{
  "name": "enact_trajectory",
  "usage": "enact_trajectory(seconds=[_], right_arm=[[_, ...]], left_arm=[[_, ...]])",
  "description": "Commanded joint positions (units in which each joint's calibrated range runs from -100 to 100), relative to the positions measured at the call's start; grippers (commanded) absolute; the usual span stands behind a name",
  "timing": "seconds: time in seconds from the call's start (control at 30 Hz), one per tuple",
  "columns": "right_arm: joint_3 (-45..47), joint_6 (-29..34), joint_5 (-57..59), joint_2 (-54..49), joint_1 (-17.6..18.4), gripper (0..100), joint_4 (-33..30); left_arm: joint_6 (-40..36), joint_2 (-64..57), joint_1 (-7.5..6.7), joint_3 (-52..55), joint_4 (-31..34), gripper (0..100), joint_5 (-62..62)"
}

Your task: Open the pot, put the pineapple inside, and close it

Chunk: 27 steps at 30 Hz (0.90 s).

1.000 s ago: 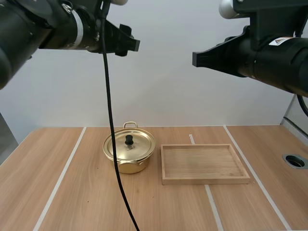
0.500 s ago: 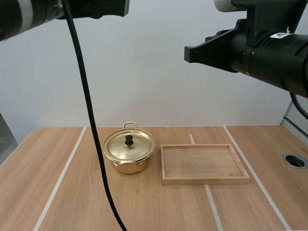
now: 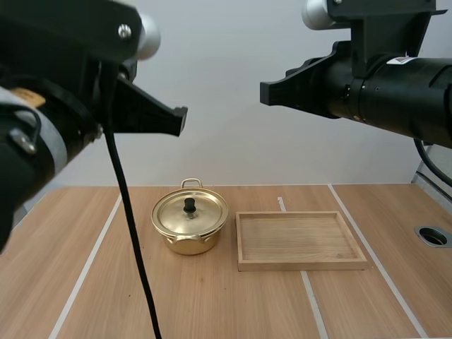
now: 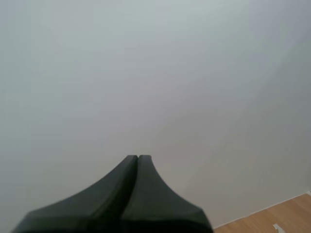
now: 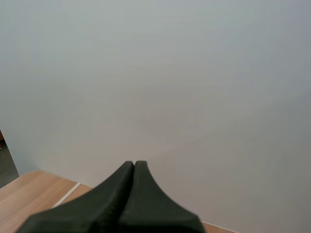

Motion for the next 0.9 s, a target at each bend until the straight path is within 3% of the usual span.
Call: enact_trajectory(seconds=[0.0,0.13,0.27,0.53,0.77,0.87], right_arm=[[-0.5,-0.2,0.5,-0.5,-0.2,0,0.2],[-0.5,-0.2,0.5,-0.5,-0.2,0,0.2],[-0.5,-0.2,0.5,-0.5,-0.2,0,0.2],[-0.5,-0.2,0.5,-0.5,-0.2,0,0.2],[-0.5,-0.2,0.5,-0.5,-0.2,0,0.2],[-0.5,-0.2,0.5,-0.5,-0.2,0,0.2]], left_arm=[[-3.0,-6.2,-0.02,11.7,0.8,0,-12.8],[-5.8,-7.2,-0.02,21.6,0.7,0,-25.2],[-6.0,-7.2,-0.02,27.7,1.6,0,-27.3],[-6.2,-7.2,-0.02,28.8,2.1,0,-32.6],[-7.1,-7.3,-0.02,32.8,10.6,0,-32.6],[-15.7,-7.3,-0.02,36.6,16.9,0,-34.0]])
